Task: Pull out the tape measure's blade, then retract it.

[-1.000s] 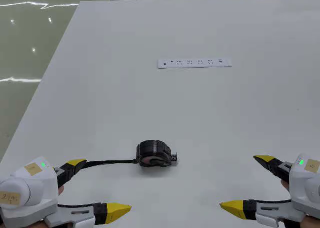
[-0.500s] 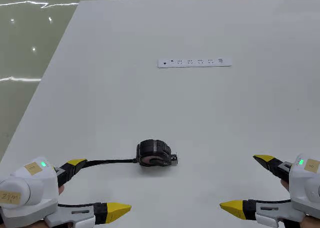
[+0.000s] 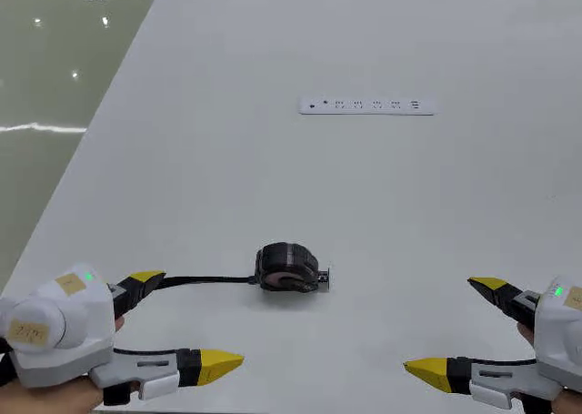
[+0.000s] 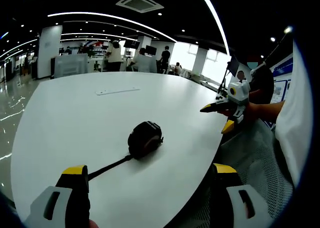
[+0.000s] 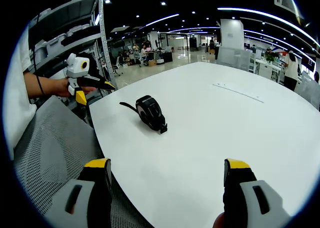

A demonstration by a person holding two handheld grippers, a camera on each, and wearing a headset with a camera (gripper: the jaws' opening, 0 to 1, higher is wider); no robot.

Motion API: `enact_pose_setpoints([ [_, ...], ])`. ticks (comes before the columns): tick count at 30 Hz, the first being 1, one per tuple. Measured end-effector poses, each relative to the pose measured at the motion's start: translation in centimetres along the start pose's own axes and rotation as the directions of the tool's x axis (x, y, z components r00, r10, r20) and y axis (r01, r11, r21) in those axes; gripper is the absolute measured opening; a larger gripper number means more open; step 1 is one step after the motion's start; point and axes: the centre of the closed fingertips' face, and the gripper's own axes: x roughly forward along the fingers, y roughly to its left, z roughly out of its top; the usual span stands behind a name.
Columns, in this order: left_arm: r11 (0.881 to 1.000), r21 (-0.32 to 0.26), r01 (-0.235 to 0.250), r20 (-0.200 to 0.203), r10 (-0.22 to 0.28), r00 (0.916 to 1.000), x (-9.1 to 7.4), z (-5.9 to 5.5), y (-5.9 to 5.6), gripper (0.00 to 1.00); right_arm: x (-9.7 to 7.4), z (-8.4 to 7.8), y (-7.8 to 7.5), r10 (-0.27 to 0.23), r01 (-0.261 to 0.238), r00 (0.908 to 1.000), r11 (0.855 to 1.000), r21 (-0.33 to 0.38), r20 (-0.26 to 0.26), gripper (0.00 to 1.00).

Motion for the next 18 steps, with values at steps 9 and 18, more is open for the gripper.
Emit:
enact_pose_setpoints([
  [9,0.999,-0.014,-0.04,0.036,0.04,0.9986,-0.5,-0.1,0.8,0.98,0.2,0.5,0.4,0.027,-0.027,0.9996,1.0,-0.009,-0.014,0.9],
  [18,0.996,-0.03,-0.084,0.071,0.086,0.9937,-1.8,-0.1,1.8,0.98,0.5,1.0,1.3,0.053,-0.053,0.9985,0.998,-0.015,-0.011,0.89],
])
